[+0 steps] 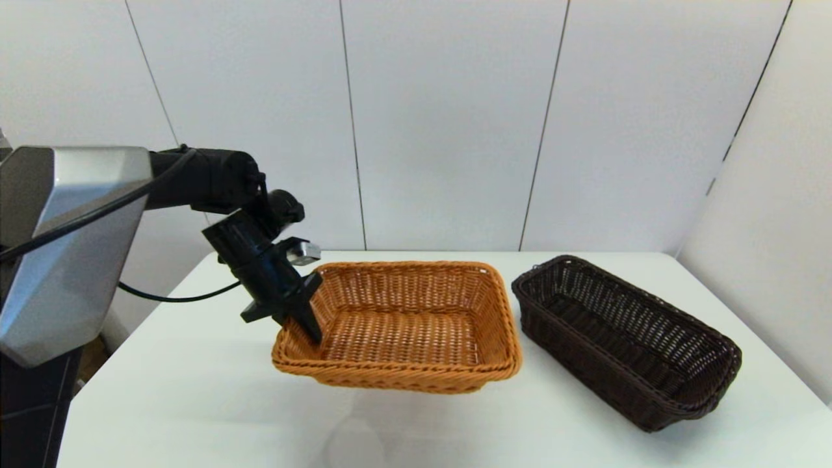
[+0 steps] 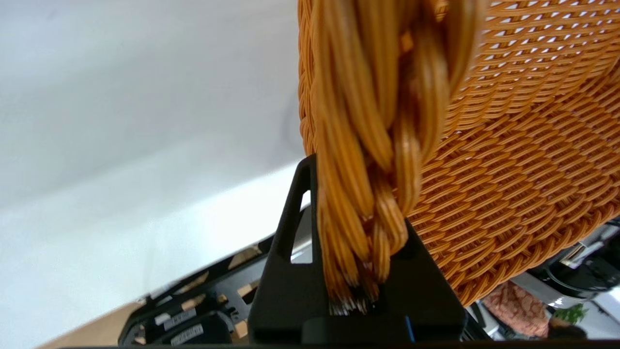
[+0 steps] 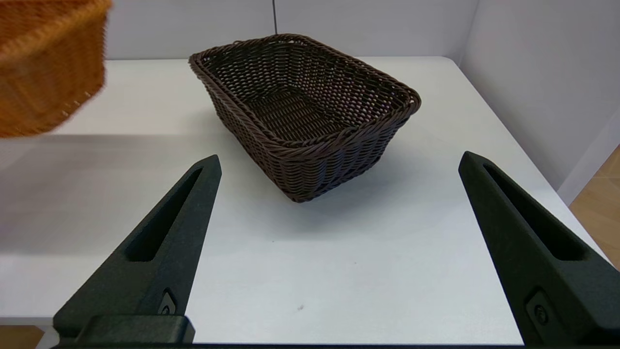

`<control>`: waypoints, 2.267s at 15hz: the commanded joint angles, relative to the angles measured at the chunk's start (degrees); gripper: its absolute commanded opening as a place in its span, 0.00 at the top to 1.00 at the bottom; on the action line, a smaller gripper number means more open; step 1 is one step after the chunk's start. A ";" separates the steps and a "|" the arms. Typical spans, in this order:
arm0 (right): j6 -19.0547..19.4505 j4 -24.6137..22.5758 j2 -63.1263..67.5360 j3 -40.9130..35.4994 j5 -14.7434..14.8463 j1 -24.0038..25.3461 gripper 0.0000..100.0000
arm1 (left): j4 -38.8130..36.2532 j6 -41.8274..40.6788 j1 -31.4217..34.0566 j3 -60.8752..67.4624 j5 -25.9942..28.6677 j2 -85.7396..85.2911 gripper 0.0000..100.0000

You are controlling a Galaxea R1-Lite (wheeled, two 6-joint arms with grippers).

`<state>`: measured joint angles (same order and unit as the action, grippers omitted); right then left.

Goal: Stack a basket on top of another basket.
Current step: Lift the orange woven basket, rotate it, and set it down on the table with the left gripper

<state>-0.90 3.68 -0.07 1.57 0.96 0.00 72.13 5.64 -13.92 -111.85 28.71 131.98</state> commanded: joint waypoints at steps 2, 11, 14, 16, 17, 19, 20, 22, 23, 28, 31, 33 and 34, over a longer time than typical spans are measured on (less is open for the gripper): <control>0.02 0.01 0.07 0.01 0.00 0.00 0.00 | -5.25 1.74 -0.76 -0.74 -0.41 5.93 1.00; 0.02 0.01 0.07 0.01 0.00 0.00 0.00 | -10.26 4.20 -0.58 -0.74 -2.34 8.30 1.00; 0.02 0.01 0.07 0.01 0.00 0.00 0.00 | -10.26 4.20 -0.58 -0.74 -2.25 8.83 1.00; 0.02 0.01 0.07 0.01 0.00 0.00 0.00 | -10.34 4.20 -0.67 -0.74 -2.17 9.18 1.00; 0.02 0.01 0.07 0.01 0.00 0.00 0.00 | -10.43 4.20 -0.67 -0.74 -2.17 9.26 1.00; 0.02 0.01 0.07 0.01 0.00 0.00 0.00 | -11.31 4.38 -0.76 -0.74 -2.17 9.44 1.00; 0.02 0.01 0.07 0.01 0.00 0.00 0.00 | -11.49 4.46 -0.84 -0.74 -2.17 9.53 1.00; 0.02 0.01 0.07 0.01 0.00 0.00 0.00 | -11.66 4.46 -0.93 -0.74 -2.08 9.53 1.00; 0.02 0.01 0.07 0.01 0.00 0.00 0.00 | -11.84 4.46 -0.93 -0.74 -2.08 9.53 1.00; 0.02 0.01 0.07 0.01 0.00 0.00 0.00 | -12.10 4.46 -1.11 -0.74 -2.08 10.14 1.00; 0.02 0.01 0.07 0.01 0.00 0.00 0.00 | -12.01 4.46 -1.20 -0.74 -2.08 10.32 1.00; 0.02 0.01 0.07 0.01 0.00 0.00 0.00 | -12.19 4.90 -1.11 -0.74 -2.08 10.14 0.00; 0.02 0.01 0.07 0.01 0.00 0.00 0.00 | -12.37 4.99 -1.11 -0.74 -1.99 10.06 0.00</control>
<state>-0.88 3.66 -0.07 1.57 0.96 0.00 59.54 10.50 -15.02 -112.62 26.62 142.23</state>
